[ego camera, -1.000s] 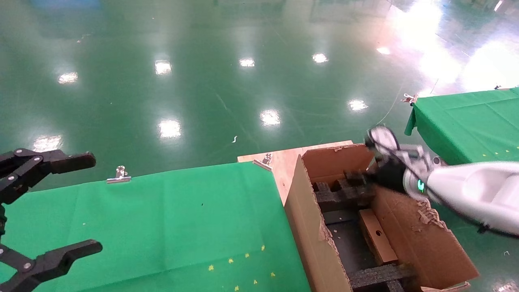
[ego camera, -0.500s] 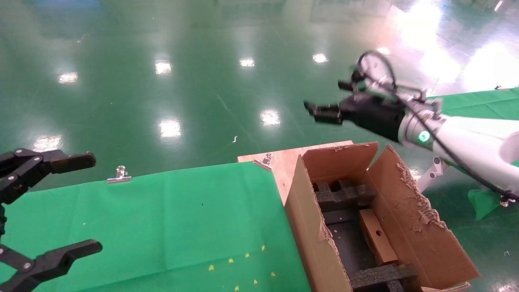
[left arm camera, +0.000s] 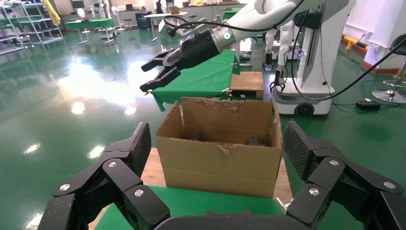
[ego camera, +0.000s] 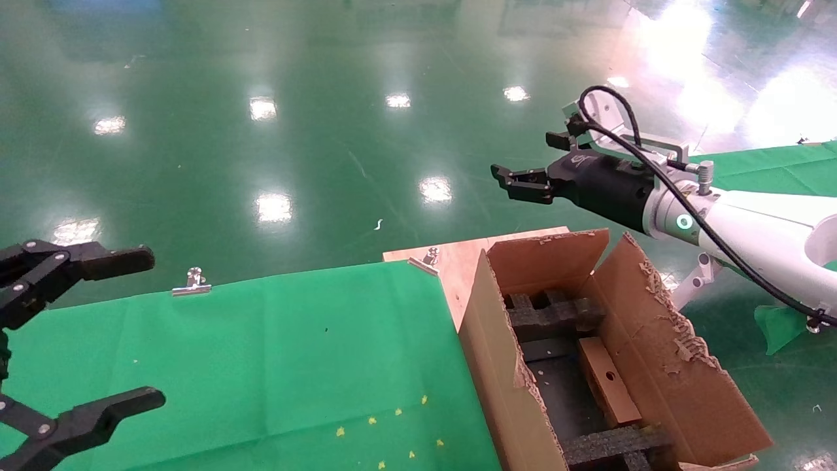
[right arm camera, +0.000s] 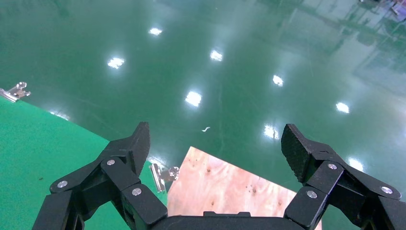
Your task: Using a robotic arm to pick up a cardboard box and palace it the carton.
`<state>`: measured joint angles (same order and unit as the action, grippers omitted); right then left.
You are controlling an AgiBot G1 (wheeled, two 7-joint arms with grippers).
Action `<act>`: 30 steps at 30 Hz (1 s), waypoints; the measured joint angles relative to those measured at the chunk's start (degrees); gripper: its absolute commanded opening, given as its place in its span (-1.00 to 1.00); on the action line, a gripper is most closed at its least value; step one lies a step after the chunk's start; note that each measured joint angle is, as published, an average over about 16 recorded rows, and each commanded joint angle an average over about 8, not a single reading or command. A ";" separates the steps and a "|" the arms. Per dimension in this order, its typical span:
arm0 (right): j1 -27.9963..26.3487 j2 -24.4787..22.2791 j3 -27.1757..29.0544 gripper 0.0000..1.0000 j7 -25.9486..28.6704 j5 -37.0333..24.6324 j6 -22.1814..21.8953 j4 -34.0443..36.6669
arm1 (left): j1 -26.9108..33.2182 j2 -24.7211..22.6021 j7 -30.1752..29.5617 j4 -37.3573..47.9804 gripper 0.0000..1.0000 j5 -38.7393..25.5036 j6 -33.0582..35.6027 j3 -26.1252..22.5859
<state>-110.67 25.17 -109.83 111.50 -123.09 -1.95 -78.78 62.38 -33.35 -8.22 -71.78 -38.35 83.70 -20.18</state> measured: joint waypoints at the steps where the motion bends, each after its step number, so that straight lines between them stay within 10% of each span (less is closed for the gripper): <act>1: 0.48 0.10 0.86 1.00 -0.91 0.71 0.88 0.05 | 0.00 0.00 0.00 0.00 1.00 0.00 0.00 0.00; 30: 23.51 4.73 44.85 1.00 -48.14 38.77 42.01 2.49 | 0.00 0.00 0.01 0.01 1.00 0.01 0.00 -0.01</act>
<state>-87.15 29.90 -64.98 63.36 -84.31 40.06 -76.29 62.39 -33.35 -8.22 -71.78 -38.34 83.69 -20.19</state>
